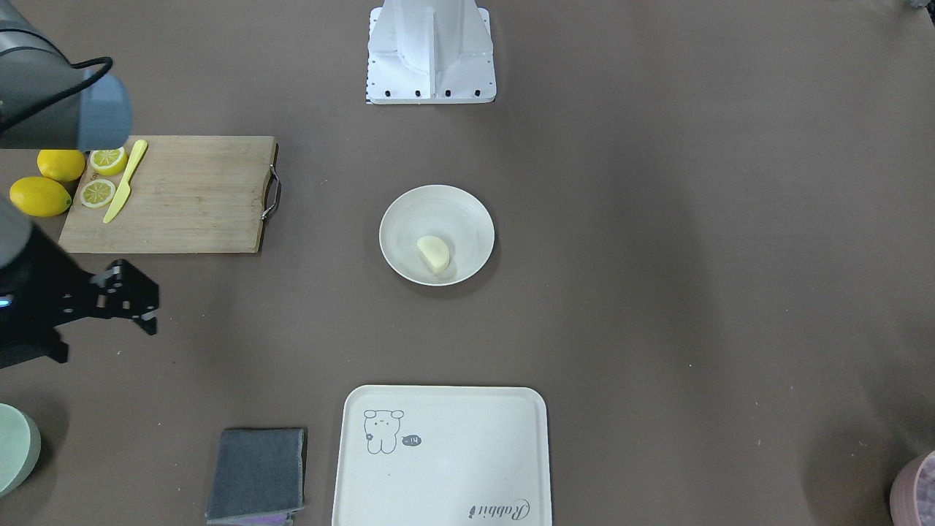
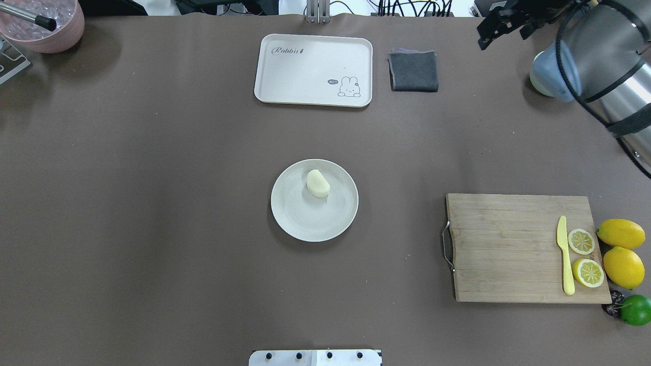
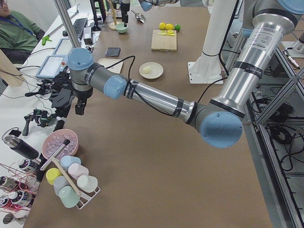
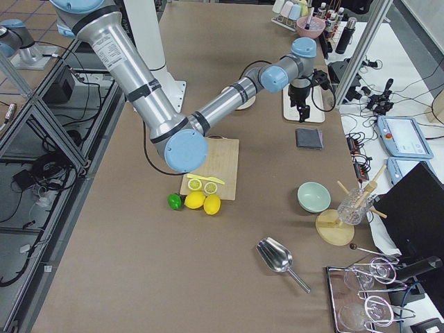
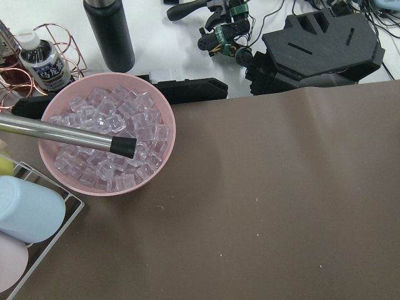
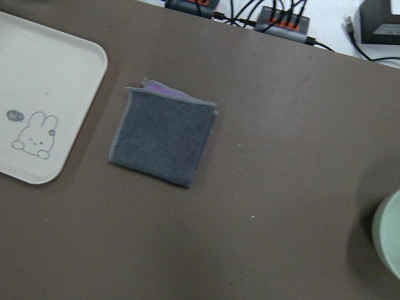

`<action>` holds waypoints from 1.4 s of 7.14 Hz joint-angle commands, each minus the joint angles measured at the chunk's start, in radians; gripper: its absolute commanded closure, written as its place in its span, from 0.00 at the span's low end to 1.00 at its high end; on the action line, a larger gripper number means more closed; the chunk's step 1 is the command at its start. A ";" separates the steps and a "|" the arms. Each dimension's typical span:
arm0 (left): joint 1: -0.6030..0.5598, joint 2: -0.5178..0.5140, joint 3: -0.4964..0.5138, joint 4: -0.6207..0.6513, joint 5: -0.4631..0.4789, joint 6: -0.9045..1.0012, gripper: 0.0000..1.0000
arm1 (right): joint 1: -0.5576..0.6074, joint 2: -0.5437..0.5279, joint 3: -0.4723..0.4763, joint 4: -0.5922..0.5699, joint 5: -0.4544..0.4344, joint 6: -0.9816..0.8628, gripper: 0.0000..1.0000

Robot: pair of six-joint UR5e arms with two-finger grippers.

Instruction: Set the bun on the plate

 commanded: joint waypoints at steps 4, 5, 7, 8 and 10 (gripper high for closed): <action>-0.003 -0.063 0.135 0.030 0.065 0.056 0.02 | 0.219 -0.141 -0.007 -0.011 0.054 -0.123 0.00; -0.007 -0.060 0.141 0.057 0.063 0.058 0.02 | 0.233 -0.132 -0.010 -0.079 0.092 -0.121 0.00; -0.013 -0.055 0.141 0.114 0.060 0.056 0.02 | 0.243 -0.149 -0.009 -0.083 0.087 -0.123 0.00; -0.019 -0.044 0.140 0.119 0.057 0.055 0.02 | 0.252 -0.171 -0.006 -0.075 0.088 -0.124 0.00; -0.032 -0.025 0.141 0.119 0.060 0.055 0.02 | 0.253 -0.190 -0.004 -0.074 0.085 -0.126 0.00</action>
